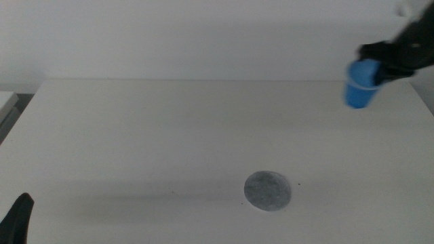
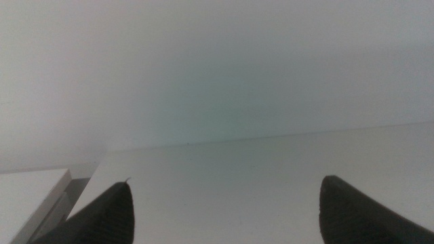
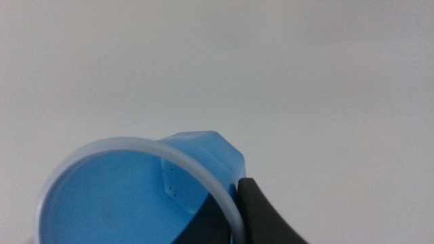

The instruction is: Place an empty cup on a cup mat.

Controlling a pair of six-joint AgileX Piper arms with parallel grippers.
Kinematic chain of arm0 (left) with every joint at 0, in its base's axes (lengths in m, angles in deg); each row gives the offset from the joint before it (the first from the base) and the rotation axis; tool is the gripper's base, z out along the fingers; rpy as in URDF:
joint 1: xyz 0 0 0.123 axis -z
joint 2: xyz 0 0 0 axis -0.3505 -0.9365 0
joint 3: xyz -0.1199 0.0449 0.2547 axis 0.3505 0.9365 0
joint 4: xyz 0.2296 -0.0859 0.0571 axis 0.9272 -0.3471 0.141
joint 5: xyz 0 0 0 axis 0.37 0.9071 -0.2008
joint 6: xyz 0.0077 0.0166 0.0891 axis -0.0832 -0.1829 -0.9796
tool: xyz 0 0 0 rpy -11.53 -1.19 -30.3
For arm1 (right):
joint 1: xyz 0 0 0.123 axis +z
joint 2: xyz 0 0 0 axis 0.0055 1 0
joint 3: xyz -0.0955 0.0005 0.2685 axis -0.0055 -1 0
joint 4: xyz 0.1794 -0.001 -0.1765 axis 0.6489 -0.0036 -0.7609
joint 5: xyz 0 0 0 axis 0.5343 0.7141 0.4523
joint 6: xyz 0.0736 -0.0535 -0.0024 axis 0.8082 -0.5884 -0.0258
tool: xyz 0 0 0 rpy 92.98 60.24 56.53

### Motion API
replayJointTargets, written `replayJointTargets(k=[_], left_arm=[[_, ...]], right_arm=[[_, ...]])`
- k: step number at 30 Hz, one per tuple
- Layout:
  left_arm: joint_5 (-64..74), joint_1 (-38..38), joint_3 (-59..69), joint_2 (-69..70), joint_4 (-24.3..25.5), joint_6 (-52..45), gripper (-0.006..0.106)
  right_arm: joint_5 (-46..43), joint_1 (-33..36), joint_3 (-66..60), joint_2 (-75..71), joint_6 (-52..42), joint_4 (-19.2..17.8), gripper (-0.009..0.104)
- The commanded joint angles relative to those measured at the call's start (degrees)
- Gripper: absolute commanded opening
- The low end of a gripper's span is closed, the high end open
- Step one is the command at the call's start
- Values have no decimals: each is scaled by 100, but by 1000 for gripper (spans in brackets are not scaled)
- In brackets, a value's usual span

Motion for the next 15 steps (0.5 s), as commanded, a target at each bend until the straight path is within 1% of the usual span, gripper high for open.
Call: replayJointTargets(k=[1,4,7,11,15], left_arm=[[-31,6,-2,21,-39,16,94],[-31,6,-2,21,-39,16,94],[-31,6,-2,21,-39,16,94],[-31,6,-2,21,-39,16,94],[-31,6,-2,21,-39,16,94]], right_arm=[[74,530,-174,-216,-58,89,-1],[2,1273,-442,-250,-39,117,-1],[-123,1854,-687,-239,147,117,-1],[-184,2373,-998,-215,338,117,-1],[-380,2618,-1398,-143,456,117,-1]])
